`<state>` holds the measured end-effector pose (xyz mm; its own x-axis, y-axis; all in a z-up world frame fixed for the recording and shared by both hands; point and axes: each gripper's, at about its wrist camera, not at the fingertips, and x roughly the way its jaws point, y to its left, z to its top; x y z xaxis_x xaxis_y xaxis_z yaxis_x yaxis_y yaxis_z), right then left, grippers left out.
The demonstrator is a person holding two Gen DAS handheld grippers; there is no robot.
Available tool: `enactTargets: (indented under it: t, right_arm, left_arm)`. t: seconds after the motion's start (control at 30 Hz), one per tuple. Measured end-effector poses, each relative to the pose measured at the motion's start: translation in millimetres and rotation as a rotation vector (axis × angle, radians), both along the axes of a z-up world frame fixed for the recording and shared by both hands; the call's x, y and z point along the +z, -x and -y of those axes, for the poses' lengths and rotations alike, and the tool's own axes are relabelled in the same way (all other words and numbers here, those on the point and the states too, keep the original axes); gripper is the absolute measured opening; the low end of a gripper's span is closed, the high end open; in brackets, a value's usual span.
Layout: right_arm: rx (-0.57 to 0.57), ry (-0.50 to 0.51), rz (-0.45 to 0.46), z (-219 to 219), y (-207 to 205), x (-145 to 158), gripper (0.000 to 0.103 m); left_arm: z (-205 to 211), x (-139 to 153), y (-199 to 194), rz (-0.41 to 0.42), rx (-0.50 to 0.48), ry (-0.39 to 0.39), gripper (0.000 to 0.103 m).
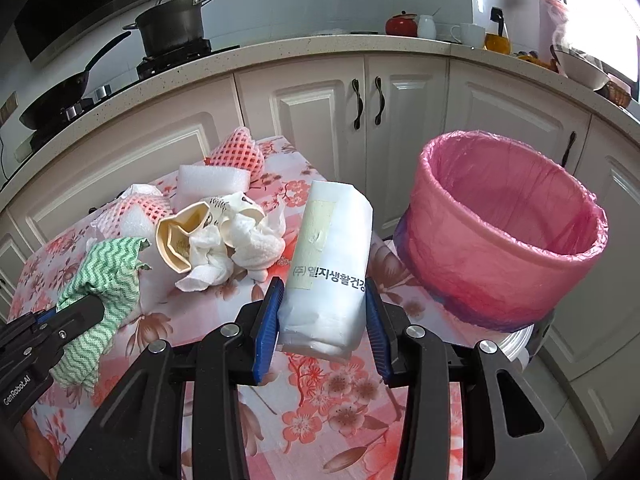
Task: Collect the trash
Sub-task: 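Carry cloth and roll over the pink bin and open both tools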
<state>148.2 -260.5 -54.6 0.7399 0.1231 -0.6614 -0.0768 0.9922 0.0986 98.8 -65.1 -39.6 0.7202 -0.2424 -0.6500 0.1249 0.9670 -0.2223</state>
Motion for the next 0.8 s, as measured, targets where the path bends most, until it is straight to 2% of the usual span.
enactTargets:
  t: [0.4,0.6,0.8]
  right_arm:
    - [-0.102,0.026,0.116,60.7,-18.3,42.3,0.039]
    - [-0.159,0.034,0.143,100.4,-32.7,55.1,0.039]
    - [-0.205,0.042,0.146,133.1,-44.6,56.7,0.039]
  left_arm:
    - [52.7,47.3,-53.5,0.095,-0.088,0.003,0.016]
    - [104.7,72.1,-85.4,0.141,-0.177,0.007,0.016]
    - [155.4,83.0,-110.8,0.151,-0.256,0.023,0.016]
